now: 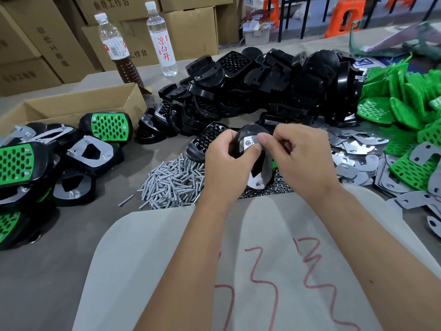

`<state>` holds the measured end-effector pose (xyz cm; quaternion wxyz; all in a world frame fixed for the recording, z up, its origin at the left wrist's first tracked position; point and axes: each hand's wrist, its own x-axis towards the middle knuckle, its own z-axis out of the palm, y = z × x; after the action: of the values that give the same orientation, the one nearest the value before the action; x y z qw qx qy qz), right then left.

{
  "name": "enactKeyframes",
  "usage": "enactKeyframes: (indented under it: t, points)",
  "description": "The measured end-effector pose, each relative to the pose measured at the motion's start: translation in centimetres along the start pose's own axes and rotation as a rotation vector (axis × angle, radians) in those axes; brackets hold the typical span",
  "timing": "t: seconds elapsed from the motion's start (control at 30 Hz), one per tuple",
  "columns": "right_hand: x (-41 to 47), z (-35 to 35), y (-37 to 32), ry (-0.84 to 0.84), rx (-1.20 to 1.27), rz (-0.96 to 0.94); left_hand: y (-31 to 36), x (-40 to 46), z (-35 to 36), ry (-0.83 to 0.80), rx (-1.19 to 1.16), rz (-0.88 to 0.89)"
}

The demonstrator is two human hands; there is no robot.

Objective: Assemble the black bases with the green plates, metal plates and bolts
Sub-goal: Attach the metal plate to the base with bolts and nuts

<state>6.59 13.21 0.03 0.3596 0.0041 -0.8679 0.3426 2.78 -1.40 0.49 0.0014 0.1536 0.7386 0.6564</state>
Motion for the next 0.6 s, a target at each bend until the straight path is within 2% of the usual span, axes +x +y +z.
enactKeyframes:
  t: [0.13,0.3,0.43,0.53,0.6]
  points:
    - [-0.46,-0.89,-0.53,-0.073,0.118,0.019,0.25,-0.33,0.39,-0.015,-0.07,-0.034]
    - [-0.93,-0.99,-0.39,0.028,0.338,0.186,0.17,-0.17,0.43,0.045,-0.223,-0.168]
    - [-0.73,-0.64,-0.51,-0.061,0.569,0.291,-0.26,0.15,0.16,0.07,-0.35,-0.25]
    - [-0.63,-0.8,-0.62,0.073,0.636,0.349,-0.4,0.5,-0.1,0.108,-0.421,-0.303]
    - [-0.66,-0.79,-0.62,0.078,0.717,0.382,-0.39,0.56,-0.02,0.095,-0.419,-0.307]
